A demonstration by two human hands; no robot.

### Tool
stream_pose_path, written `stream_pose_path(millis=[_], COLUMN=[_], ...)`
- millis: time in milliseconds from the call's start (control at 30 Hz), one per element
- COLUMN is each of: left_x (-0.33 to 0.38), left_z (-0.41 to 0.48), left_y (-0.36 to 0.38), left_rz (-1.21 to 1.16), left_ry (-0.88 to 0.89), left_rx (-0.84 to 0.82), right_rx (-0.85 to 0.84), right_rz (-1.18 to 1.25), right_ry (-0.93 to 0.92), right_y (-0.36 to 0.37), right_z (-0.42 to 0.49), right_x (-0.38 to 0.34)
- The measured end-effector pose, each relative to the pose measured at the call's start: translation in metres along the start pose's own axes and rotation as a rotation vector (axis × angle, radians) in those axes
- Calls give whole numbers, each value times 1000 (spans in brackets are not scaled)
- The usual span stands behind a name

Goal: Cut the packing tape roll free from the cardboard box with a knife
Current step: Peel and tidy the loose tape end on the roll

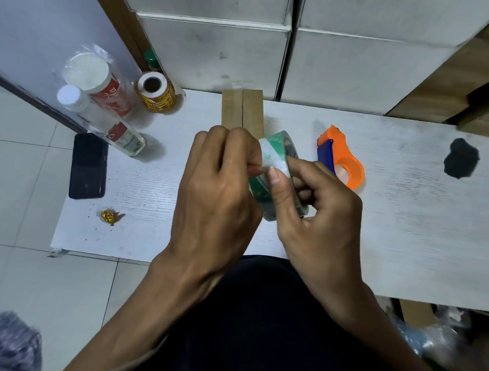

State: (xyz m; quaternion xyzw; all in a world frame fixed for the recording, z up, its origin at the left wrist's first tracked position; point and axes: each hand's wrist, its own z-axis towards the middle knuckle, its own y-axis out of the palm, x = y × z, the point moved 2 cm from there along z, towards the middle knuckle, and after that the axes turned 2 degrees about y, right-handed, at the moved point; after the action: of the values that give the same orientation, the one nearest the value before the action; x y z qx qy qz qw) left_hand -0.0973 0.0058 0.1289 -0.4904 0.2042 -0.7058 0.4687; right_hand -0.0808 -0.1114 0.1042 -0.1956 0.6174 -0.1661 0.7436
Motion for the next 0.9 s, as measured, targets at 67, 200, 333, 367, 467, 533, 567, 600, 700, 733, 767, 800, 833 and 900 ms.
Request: stream_pose_path(millis=[67,200,333,367,467,533,567,600,700,733,767,800,833,900], left_x=[-2,-13,-25,-26,-29,-30,-30,-29,-28,-28,-27,-26,-25,-24], left_z=[0,6,15,16,14,13,12,12,11,11,11,10,9,8], left_y=[4,10,6,6,6,7,7,7,8,8,8,8,8,6], left_rz=[-3,-102,-155,-164,-197,-215,-226,-240,-282,-289,-284,-270,-260,-275], left_ry=[-15,-30,34,49,67,56,53,49,7,-5,-10,-9,-11,-48], left_rx=[-25,-157,-186,-185,-195,-199,-197,-192,-166,-150,-127,-98,-69,-20], right_rx=[5,-10,-77,-95,-125,-133,-138,-145,-158,-154,-148,-146,-151,-183], right_rz=[-4,-44,8,27,42,49,54,57,38,25,11,-1,-5,34], right_ry=[12,4,-4,4,19,30,36,40,26,20,18,18,21,47], right_y=[0,-4,-5,-5,-5,-6,-6,-5,-5,-5,-5,-4,-4,-2], right_z=[0,4,4,4,4,3,3,2,1,1,1,1,2,3], right_x=[3,9,9,9,9,9,9,9,9,8,7,6,6,6])
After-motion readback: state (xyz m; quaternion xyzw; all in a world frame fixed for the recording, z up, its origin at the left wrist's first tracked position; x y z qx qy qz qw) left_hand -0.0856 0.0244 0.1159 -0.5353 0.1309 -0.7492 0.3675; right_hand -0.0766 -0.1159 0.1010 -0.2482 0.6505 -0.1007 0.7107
